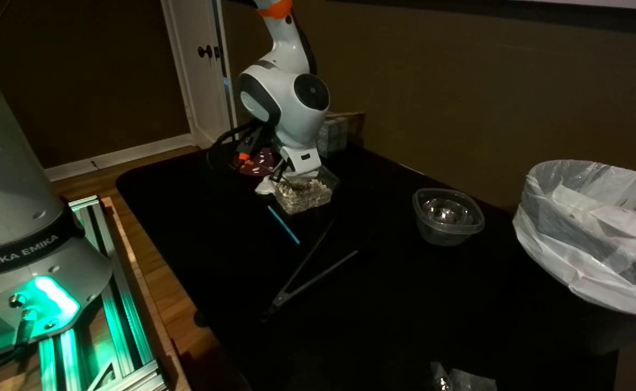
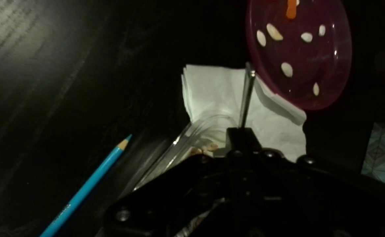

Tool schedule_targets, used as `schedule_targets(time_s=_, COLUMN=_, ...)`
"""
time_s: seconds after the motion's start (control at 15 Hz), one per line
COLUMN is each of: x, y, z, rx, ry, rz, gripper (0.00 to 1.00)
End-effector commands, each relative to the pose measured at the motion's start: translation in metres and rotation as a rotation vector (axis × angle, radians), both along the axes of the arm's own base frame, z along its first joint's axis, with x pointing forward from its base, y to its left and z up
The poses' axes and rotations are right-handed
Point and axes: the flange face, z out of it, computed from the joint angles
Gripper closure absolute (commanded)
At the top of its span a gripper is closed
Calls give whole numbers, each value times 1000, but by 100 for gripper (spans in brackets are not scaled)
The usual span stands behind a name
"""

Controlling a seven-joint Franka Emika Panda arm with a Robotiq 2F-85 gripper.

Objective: Use the tea spoon to move the contents of the square bowl into the empty bowl on the right

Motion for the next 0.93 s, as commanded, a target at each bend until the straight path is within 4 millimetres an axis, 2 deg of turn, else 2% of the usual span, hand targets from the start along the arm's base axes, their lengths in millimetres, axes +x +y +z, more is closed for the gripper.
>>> schedule_targets(time_s=0.0, x=12, y=-19, z=33, rx=66, ry=95, rz=61, gripper=99)
schedule_targets(time_s=0.33, x=25, y=-46, z=57, rx=141, ry=275, rz=124, gripper=99)
schedule_targets(time_s=0.53, x=26, y=-59, z=63, rx=88, ry=292, rz=163, gripper=99)
schedule_targets(time_s=0.6, x=25, y=-55, z=60, rx=122, ry=268, rz=158, gripper=96)
schedule_targets(time_s=0.87, x=28, y=-59, z=57, rx=117, ry=295, rz=178, gripper=99)
